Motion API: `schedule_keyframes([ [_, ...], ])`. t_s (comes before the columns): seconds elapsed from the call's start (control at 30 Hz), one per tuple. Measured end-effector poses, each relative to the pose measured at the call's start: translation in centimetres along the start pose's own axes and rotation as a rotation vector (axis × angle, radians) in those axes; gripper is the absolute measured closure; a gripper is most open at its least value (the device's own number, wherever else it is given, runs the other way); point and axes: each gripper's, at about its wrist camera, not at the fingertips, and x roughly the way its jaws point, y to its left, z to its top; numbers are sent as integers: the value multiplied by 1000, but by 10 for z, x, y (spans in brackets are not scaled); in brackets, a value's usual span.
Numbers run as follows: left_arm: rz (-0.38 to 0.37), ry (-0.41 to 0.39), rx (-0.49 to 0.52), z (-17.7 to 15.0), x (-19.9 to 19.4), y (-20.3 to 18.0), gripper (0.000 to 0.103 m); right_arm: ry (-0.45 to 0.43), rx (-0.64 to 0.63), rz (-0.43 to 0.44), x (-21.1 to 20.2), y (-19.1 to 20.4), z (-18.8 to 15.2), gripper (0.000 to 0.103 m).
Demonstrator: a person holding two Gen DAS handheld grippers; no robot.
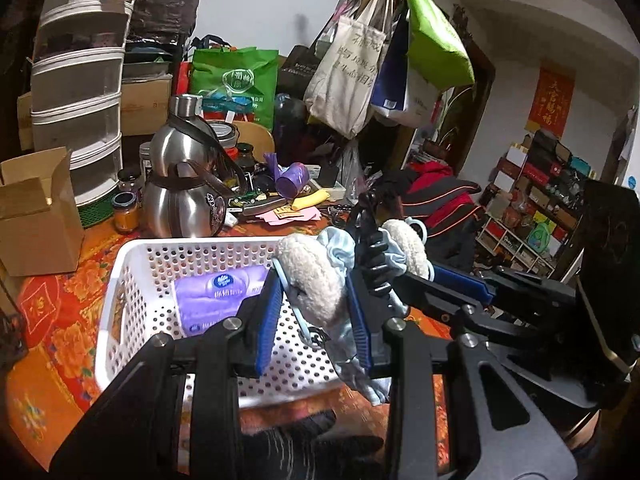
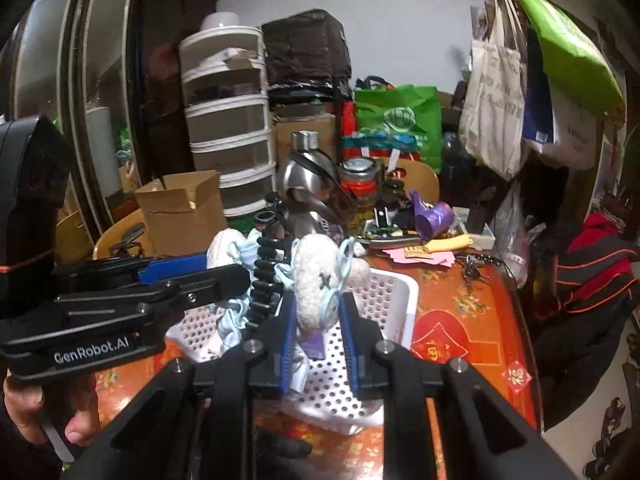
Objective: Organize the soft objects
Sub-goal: 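Carry the plush toy with the left tool into the basket and release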
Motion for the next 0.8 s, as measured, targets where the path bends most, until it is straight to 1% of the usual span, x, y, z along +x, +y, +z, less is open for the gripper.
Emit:
schedule_keyframes([
  [0.17,24,57,-14,3,49,11,73,48,13,-16,37,-18,-4,84],
  [0.3,29,95,-25,-7,80,19,73,79,48,-34,59,-28,-15,84],
  [0.37,36,119,-34,-11,94,22,73,97,45,-51,68,-29,-20,84],
  [0.5,27,147,-51,-19,112,29,73,110,41,-68,79,-32,-26,84],
  [0.57,25,148,-57,-22,119,33,73,111,36,-67,82,-32,-27,83],
  [0.73,32,149,-56,-26,126,36,73,115,7,-102,85,-30,-31,82],
  [0.8,20,150,-73,-27,126,40,73,123,19,-105,86,-33,-33,81],
])
